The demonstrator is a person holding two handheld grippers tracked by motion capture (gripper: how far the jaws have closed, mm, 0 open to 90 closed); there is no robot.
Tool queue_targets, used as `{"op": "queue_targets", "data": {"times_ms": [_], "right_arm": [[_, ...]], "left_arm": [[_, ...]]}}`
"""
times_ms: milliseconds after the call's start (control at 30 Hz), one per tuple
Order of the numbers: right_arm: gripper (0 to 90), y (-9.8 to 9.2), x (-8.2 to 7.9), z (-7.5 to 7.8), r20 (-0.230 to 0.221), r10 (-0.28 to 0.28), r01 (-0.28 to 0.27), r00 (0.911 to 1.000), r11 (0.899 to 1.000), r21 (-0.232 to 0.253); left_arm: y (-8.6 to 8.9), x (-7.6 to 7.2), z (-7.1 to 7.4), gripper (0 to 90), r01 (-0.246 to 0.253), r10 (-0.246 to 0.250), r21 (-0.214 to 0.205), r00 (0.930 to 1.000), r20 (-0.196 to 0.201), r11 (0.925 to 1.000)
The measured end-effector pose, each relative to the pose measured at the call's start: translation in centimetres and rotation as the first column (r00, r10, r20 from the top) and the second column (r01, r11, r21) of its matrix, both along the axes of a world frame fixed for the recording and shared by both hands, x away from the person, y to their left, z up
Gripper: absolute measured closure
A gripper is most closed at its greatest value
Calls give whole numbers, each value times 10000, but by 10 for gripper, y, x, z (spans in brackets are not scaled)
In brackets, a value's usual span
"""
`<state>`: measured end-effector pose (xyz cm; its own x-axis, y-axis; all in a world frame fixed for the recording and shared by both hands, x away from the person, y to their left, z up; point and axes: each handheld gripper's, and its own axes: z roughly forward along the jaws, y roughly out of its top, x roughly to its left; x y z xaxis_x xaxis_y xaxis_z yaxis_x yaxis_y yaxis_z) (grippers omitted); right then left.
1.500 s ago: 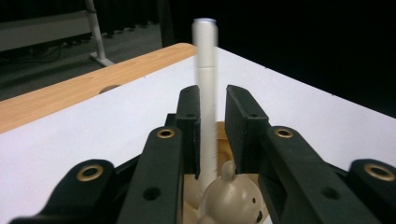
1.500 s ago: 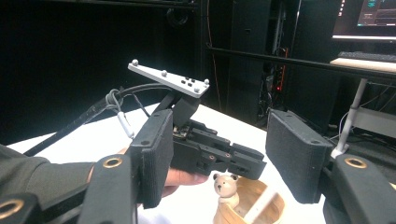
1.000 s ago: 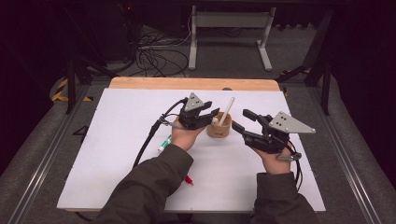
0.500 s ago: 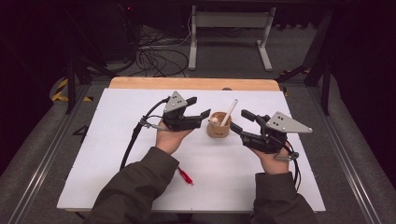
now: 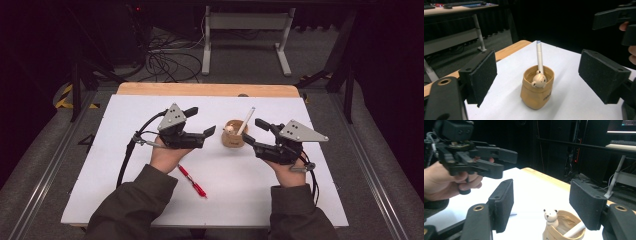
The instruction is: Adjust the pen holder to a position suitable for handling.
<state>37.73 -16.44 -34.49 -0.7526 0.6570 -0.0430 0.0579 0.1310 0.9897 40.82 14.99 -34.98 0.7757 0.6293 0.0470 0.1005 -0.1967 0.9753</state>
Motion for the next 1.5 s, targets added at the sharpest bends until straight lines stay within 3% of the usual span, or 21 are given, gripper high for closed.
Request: {"op": "queue_targets", "data": {"times_ms": [233, 500, 633, 900, 1500], "right_arm": [[341, 1, 0, 0, -41, -28, 28, 10000, 10000, 4], [301, 4, 0, -1, -79, 72, -72, 9999, 10000, 39], [289, 7, 0, -2, -148, 73, -75, 9999, 9999, -134], [265, 14, 1, -3, -297, 93, -104, 9995, 9992, -379], [226, 29, 4, -8, -633, 78, -123, 9980, 9974, -712]], "left_arm": [[11, -15, 3, 128, -259, 237, 438, 9985, 494, 9987], [29, -27, 3, 107, -195, 175, 478, 9990, 401, 9987], [39, -33, 2, 101, -204, 195, 275, 9992, 352, 9994], [55, -44, 1, 97, -147, 137, 295, 9993, 334, 9995], [80, -56, -5, 96, -273, 268, 336, 9995, 147, 9991]]}}
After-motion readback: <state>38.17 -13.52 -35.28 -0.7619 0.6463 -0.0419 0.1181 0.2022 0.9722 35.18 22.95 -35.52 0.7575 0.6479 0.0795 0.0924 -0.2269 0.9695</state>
